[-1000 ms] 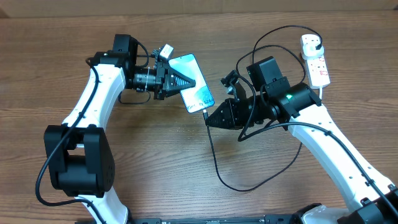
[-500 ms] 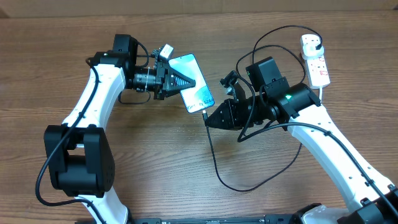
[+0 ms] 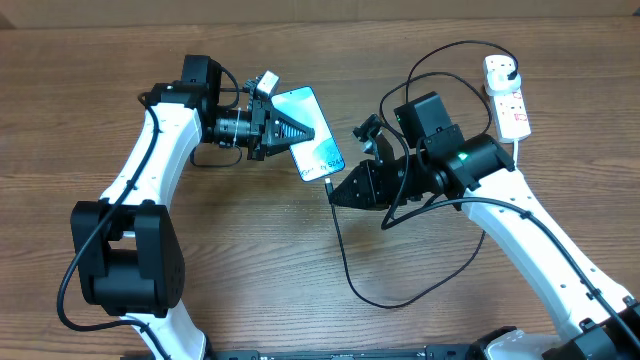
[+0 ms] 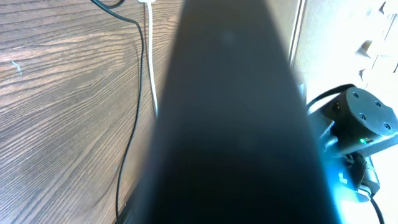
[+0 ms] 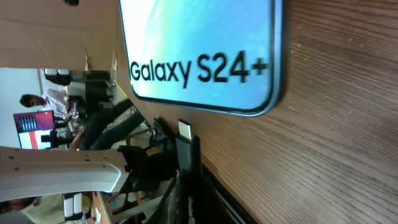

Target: Plug charger to phone and switch on socket

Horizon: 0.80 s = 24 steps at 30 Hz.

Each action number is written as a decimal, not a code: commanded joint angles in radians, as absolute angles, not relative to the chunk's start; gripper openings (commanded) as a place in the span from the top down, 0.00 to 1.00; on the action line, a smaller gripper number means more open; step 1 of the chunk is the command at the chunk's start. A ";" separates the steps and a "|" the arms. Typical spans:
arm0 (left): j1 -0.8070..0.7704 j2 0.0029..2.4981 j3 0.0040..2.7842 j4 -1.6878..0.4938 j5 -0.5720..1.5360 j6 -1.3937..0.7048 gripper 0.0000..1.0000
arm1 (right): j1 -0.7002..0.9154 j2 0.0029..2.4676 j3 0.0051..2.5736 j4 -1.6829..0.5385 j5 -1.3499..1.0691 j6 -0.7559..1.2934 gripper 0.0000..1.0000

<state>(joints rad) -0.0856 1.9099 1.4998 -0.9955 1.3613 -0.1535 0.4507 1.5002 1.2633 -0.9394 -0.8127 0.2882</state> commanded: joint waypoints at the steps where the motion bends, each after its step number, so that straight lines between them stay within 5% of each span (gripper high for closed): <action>1: -0.092 1.902 1.507 -0.991 1.412 -0.134 0.96 | 0.466 1.482 1.291 -0.925 -0.828 0.289 0.96; 24: -0.092 1.902 1.507 -0.995 1.415 -0.134 0.96 | 0.464 1.482 1.291 -0.922 -0.782 0.289 0.96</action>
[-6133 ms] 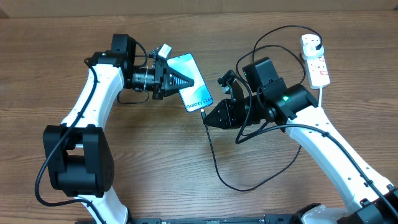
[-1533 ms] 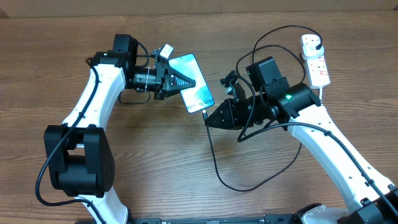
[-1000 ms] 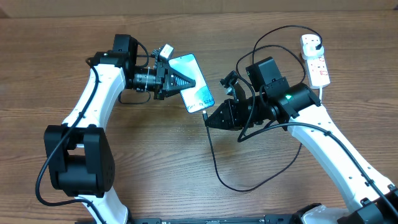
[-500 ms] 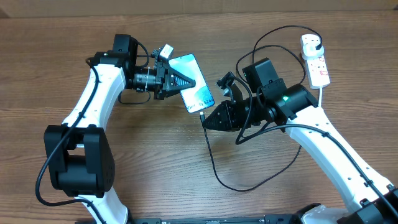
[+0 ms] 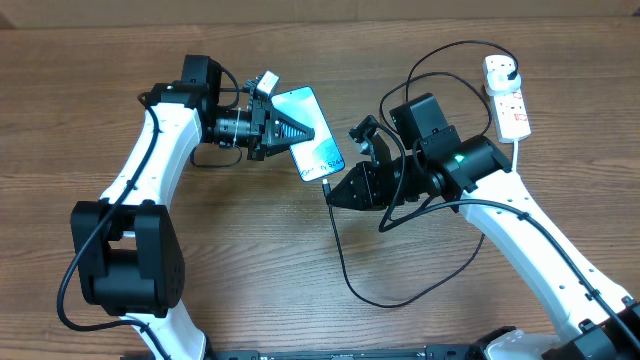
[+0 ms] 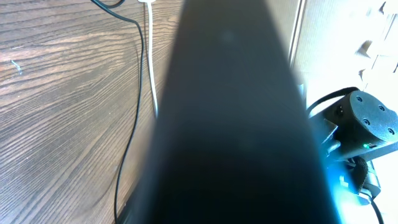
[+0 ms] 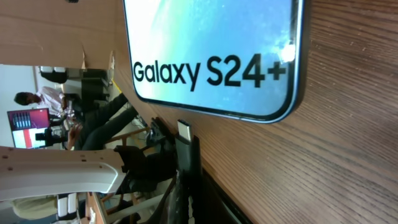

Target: Plug charger to phone and switch on socket

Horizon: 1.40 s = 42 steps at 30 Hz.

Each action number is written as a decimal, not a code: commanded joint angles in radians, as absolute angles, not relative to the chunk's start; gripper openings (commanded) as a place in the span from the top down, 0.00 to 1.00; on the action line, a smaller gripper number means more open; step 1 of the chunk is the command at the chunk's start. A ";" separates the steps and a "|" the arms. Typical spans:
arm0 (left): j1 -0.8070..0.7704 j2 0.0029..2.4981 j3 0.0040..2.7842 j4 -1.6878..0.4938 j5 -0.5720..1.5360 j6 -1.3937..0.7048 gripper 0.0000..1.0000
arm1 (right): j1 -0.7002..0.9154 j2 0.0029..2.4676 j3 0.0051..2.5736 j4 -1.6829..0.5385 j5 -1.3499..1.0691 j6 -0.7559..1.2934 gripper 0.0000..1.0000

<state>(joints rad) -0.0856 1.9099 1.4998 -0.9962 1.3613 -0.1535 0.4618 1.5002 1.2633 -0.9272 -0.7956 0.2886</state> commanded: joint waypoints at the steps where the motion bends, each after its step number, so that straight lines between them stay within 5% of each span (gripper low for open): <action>1: -0.092 1.902 1.507 -0.995 1.415 -0.134 0.96 | 0.464 1.482 1.291 -0.922 -0.777 0.289 0.96; 42: -0.092 1.902 1.507 -0.994 1.434 -0.133 0.96 | 0.464 1.482 1.291 -0.910 -0.787 0.315 0.96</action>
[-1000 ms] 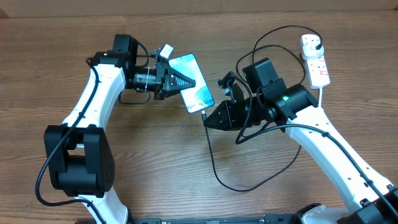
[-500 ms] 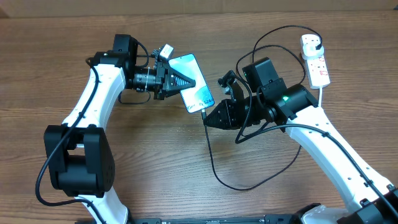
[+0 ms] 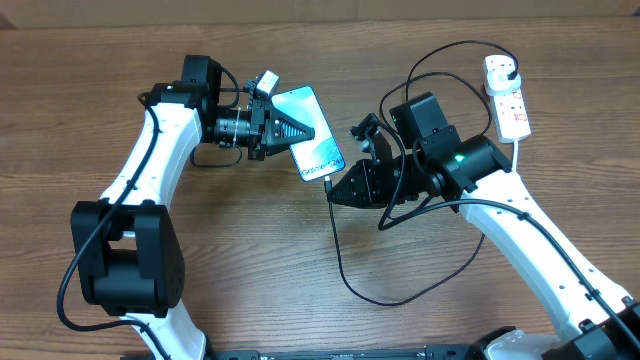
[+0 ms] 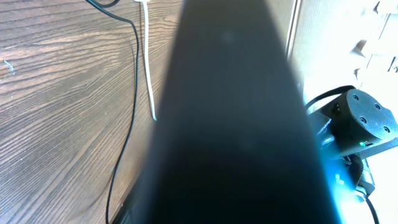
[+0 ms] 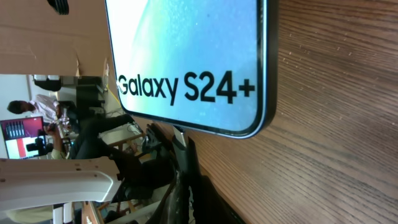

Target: Plug charger to phone and switch on socket

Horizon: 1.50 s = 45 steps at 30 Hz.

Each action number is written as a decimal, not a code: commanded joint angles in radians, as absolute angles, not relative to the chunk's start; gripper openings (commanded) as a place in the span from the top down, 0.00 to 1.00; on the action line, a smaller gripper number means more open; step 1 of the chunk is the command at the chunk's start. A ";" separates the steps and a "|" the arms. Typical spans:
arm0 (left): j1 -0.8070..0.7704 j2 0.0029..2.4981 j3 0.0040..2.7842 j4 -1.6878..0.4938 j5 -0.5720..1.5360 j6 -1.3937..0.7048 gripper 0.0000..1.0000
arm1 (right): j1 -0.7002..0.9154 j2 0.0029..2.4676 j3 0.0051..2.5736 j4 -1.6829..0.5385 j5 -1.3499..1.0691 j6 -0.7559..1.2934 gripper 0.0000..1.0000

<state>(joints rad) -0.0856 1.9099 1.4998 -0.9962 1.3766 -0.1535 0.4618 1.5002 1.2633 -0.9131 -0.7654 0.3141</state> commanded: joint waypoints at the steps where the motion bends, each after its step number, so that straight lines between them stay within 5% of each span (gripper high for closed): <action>1: -0.092 1.902 1.507 -0.994 1.434 -0.133 0.96 | 0.464 1.482 1.291 -0.910 -0.787 0.315 0.96; 45: -0.092 1.902 1.507 -0.994 1.456 -0.036 0.96 | 0.464 1.482 1.291 -0.932 -0.799 0.419 0.95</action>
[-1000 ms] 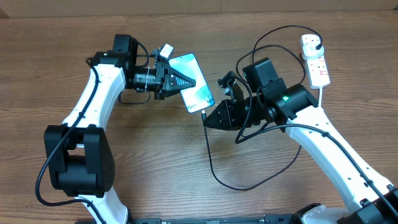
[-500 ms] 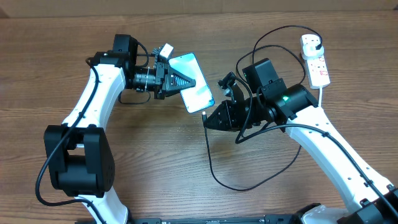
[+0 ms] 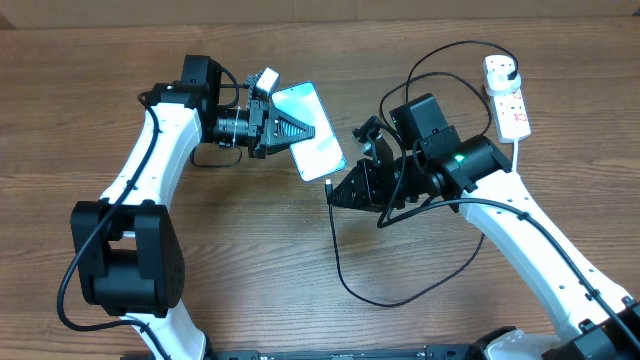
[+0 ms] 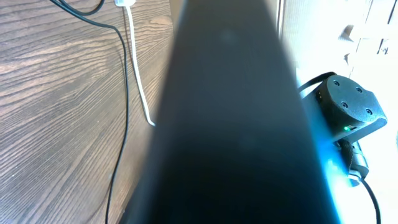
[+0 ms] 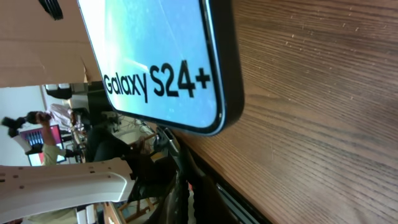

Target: Plug charger to phone and switch on socket

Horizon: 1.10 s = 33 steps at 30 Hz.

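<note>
The phone [image 3: 322, 154], screen lit, is held off the table with my left gripper [image 3: 298, 130] shut on its upper half. Its dark edge [image 4: 230, 124] fills the left wrist view. In the right wrist view the screen [image 5: 155, 56] reads Galaxy S24+. My right gripper [image 3: 335, 192] is shut on the black charger plug [image 3: 329, 185], right at the phone's lower end. The plug's tip is hidden under the phone's bottom edge, so I cannot tell if it is in the port. The white socket strip [image 3: 508, 100] lies at the far right.
The black charger cable [image 3: 345, 270] loops over the table between the arms and runs up to a white plug [image 3: 499, 67] seated in the strip. Black and white cables [image 4: 127, 93] cross the wood in the left wrist view.
The phone has tipped and shifted a little up and left in my left gripper. The plug's tip, seen below the phone's bottom edge before, is now hidden under it.
All along my left gripper held the phone and my right held the plug just below its bottom edge. The plug stood a short gap away, then closer with the phone shifting sideways, and now its tip sits under the edge.
</note>
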Each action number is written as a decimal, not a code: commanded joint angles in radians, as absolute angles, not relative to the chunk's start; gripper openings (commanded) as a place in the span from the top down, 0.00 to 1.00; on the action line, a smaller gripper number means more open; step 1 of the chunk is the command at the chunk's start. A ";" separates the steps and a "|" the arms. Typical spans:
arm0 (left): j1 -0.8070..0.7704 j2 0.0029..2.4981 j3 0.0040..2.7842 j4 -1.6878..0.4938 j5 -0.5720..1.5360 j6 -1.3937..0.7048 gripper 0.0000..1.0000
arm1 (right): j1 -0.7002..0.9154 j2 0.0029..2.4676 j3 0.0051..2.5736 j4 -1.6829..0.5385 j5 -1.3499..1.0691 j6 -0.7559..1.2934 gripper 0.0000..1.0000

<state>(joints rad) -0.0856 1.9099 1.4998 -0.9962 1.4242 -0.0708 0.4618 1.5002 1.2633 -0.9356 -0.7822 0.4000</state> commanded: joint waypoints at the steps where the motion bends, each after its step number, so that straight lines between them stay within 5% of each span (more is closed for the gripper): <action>1: -0.092 1.902 1.507 -0.994 1.456 -0.036 0.96 | 0.464 1.482 1.291 -0.932 -0.804 0.419 0.95; 33: -0.092 1.902 1.507 -1.024 1.493 0.031 0.96 | 0.405 1.483 1.291 -0.959 -0.866 0.340 0.96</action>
